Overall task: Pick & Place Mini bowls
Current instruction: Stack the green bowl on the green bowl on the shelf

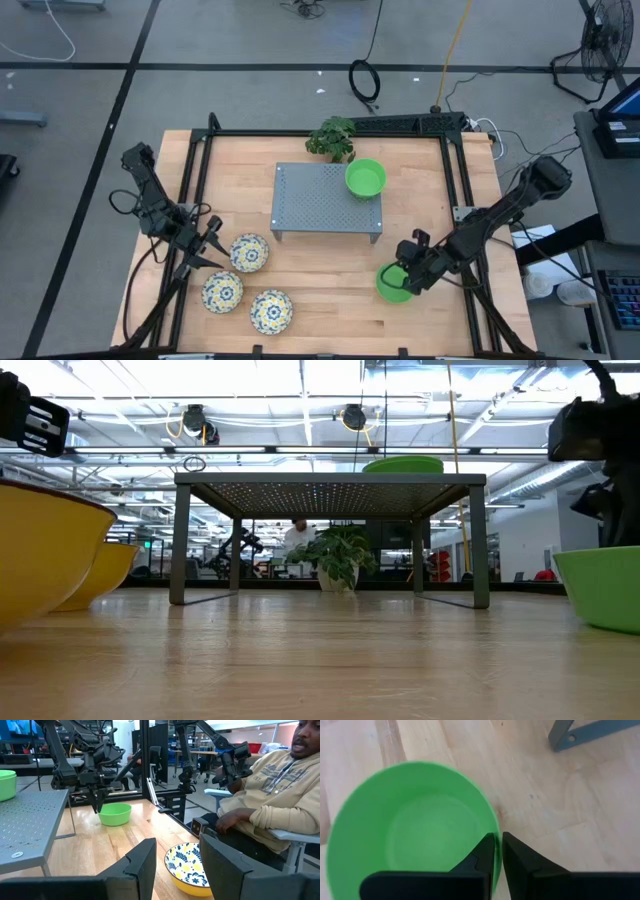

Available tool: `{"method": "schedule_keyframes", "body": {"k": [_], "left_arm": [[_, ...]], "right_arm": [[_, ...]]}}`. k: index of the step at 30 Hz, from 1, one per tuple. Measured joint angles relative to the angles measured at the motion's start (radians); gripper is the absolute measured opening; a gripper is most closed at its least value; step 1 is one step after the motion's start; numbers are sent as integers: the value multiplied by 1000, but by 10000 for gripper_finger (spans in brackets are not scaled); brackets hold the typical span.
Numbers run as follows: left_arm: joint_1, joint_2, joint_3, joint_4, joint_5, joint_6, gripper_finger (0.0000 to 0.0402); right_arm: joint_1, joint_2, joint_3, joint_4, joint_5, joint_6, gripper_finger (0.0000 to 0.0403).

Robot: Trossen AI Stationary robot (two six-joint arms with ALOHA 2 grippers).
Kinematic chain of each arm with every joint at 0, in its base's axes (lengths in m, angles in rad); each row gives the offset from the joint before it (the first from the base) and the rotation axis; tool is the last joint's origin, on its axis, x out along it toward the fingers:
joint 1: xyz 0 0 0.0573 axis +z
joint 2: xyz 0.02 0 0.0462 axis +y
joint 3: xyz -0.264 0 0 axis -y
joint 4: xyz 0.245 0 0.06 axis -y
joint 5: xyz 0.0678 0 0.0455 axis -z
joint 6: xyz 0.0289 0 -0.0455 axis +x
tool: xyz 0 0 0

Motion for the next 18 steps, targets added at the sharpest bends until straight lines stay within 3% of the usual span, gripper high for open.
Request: {"method": "schedule_keyframes", "body": {"k": [18], "left_arm": [[0, 0, 0, 1, 0, 0, 152]], "right_arm": [[-1, 49, 0, 3, -20, 0, 22]]}}
